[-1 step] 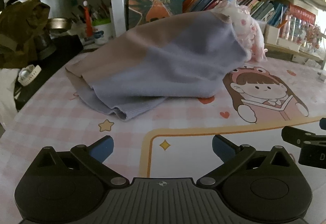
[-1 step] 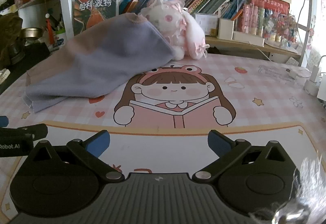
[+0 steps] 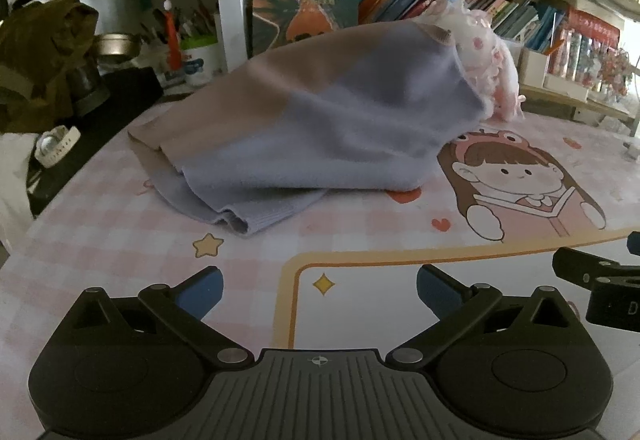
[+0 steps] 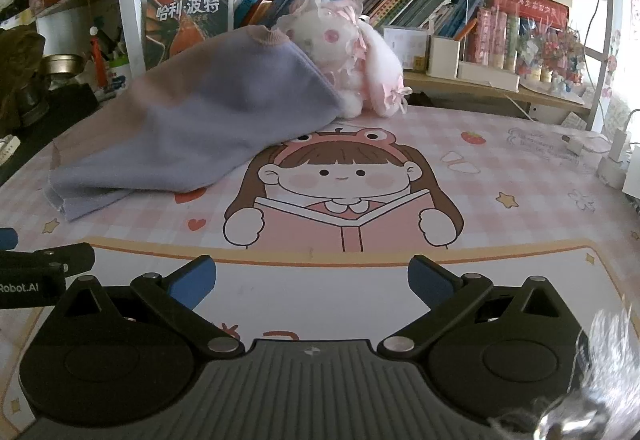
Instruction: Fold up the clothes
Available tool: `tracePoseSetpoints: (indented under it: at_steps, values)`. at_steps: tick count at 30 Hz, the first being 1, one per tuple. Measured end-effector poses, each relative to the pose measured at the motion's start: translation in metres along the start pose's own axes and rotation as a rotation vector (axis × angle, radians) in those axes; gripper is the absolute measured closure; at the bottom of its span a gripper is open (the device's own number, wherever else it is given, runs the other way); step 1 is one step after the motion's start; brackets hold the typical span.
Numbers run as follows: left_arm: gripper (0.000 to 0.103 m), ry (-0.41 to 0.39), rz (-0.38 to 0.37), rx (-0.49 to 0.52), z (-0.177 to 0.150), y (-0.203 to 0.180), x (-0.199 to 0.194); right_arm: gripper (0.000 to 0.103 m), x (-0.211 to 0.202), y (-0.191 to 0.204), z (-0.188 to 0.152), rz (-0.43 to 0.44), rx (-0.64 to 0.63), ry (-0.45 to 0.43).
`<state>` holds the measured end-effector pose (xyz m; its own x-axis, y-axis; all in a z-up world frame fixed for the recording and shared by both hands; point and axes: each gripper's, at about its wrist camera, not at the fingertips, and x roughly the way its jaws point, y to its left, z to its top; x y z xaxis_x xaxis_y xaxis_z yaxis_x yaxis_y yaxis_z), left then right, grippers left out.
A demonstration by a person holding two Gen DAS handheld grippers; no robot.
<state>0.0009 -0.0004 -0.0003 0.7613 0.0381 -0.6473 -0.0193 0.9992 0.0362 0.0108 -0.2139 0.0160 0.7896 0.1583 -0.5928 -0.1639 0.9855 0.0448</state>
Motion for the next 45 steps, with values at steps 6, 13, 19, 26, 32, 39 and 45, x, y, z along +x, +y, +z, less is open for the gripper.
tracePoseSetpoints:
  at_steps: [6,13,19,26,32,39,45]
  values:
    - [0.0,0.008,-0.02,-0.031,-0.001,0.004,-0.001,0.0,0.0,0.001,0.0,-0.001,-0.003,0.0]
    - [0.0,0.014,-0.015,-0.028,0.005,0.004,0.001,0.0,-0.001,0.002,0.0,0.002,0.007,0.002]
    - [0.0,0.004,-0.005,-0.032,0.007,0.005,-0.001,0.0,-0.002,0.002,0.0,0.011,0.011,-0.003]
    - [0.0,0.006,0.008,-0.031,0.004,0.006,-0.002,0.0,-0.003,0.004,-0.001,0.016,0.008,-0.004]
    - [0.0,0.008,0.013,-0.035,0.004,0.007,-0.001,0.0,-0.003,0.004,0.0,0.018,0.009,0.001]
    - [0.0,0.011,0.013,-0.036,0.004,0.008,0.0,0.0,-0.002,0.005,0.0,0.019,0.008,0.003]
    - [0.0,0.017,0.016,-0.037,0.005,0.008,0.001,0.0,-0.002,0.005,-0.001,0.021,0.009,0.005]
